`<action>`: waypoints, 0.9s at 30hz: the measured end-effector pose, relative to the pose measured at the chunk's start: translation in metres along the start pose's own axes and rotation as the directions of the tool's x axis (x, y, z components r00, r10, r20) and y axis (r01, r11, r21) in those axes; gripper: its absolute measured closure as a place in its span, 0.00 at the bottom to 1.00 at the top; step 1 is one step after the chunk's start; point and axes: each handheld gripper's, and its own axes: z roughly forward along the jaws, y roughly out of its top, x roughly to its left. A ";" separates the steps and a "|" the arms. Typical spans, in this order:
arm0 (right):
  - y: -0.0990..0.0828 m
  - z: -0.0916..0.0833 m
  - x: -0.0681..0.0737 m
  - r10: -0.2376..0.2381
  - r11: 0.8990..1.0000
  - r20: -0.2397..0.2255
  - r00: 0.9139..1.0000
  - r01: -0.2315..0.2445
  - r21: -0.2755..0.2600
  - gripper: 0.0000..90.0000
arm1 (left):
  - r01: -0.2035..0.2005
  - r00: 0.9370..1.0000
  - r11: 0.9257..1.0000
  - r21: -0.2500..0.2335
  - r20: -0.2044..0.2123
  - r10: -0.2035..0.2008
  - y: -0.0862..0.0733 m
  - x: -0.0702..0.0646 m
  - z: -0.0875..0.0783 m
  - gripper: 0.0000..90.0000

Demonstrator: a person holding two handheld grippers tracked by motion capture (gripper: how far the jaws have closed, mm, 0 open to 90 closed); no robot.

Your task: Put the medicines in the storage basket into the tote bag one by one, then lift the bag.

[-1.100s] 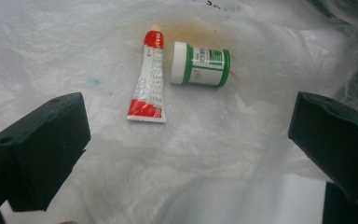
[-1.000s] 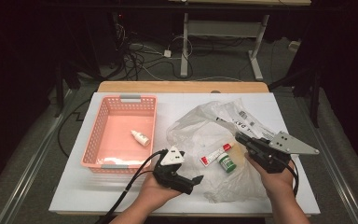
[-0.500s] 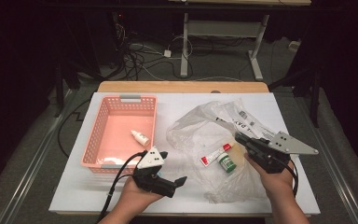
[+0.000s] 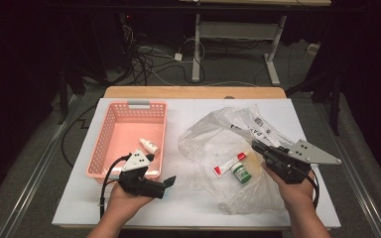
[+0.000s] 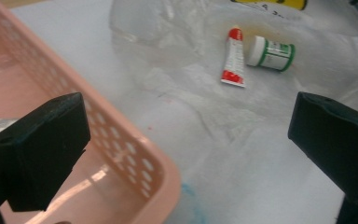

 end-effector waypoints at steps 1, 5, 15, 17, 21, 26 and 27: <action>0.000 0.000 0.000 -0.001 1.000 -0.001 1.000 0.001 -0.001 1.00 | 0.005 1.000 1.000 -0.002 -0.013 -0.005 0.000 0.003 -0.001 0.00; 0.001 -0.001 -0.001 -0.004 1.000 -0.001 1.000 0.004 -0.005 1.00 | 0.032 0.999 0.999 0.000 -0.042 -0.032 -0.003 0.016 -0.007 0.00; 0.003 -0.003 0.000 -0.007 1.000 0.000 1.000 0.007 -0.011 1.00 | 0.076 0.992 0.997 0.016 -0.104 -0.074 -0.011 0.041 -0.019 0.00; 0.003 -0.003 0.000 -0.006 1.000 -0.003 1.000 0.006 -0.012 1.00 | 0.096 0.990 0.995 0.016 -0.108 -0.094 -0.012 0.046 -0.022 0.00; 0.002 -0.003 0.000 -0.009 1.000 -0.003 1.000 0.009 -0.010 1.00 | 0.120 0.983 0.993 0.020 -0.139 -0.117 -0.015 0.056 -0.027 0.00; 0.002 -0.003 0.000 -0.004 1.000 0.000 1.000 0.004 -0.009 1.00 | 0.150 0.980 0.988 0.026 -0.138 -0.145 -0.014 0.062 -0.030 0.00; 0.002 -0.003 0.000 -0.006 1.000 0.002 1.000 0.006 -0.011 1.00 | 0.156 0.980 0.987 0.026 -0.131 -0.151 -0.013 0.063 -0.030 0.00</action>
